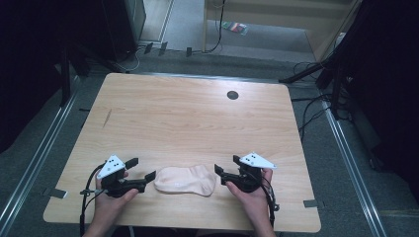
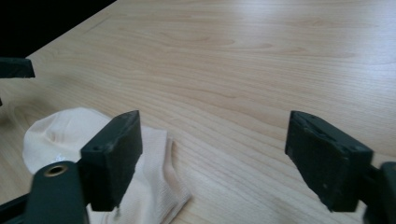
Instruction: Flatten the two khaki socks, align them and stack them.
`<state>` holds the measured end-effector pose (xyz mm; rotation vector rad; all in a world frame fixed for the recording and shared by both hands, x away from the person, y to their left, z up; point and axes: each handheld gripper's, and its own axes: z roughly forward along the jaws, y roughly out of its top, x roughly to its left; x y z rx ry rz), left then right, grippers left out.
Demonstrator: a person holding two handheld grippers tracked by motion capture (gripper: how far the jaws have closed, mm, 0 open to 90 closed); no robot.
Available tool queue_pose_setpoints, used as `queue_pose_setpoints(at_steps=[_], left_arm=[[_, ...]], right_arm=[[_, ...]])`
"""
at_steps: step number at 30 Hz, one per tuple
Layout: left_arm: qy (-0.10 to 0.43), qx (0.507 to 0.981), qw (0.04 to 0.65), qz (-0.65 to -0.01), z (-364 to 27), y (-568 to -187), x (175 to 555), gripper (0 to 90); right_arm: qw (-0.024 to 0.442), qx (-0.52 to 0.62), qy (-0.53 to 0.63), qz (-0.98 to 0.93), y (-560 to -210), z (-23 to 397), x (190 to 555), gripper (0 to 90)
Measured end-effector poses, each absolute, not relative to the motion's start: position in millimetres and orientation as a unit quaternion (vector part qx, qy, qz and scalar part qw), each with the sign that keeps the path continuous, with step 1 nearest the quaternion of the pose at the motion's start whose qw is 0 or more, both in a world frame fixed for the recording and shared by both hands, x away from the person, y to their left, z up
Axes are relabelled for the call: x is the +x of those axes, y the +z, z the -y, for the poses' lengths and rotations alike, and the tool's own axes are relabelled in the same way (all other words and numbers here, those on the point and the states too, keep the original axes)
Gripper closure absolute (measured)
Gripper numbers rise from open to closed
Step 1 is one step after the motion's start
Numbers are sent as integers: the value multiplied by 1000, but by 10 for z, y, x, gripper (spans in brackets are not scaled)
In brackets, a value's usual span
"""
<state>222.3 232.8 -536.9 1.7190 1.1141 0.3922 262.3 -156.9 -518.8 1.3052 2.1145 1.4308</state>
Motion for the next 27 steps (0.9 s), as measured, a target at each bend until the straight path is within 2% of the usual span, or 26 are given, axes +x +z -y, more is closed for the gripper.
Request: queue_pose_setpoints(at_steps=[2, 13, 27], left_arm=[[161, 710, 503, -466, -2355, -5374, 2237, 105], [178, 672, 502, -515, -2749, -5402, 2337, 105], [191, 664, 495, -526, -2981, -5413, 2355, 106]], right_arm=[[142, 453, 491, -730, -5179, 1615, 2633, 137], [164, 482, 487, -710, -5175, 1928, 2708, 136], [202, 509, 473, -690, -5156, 2312, 2742, 136]])
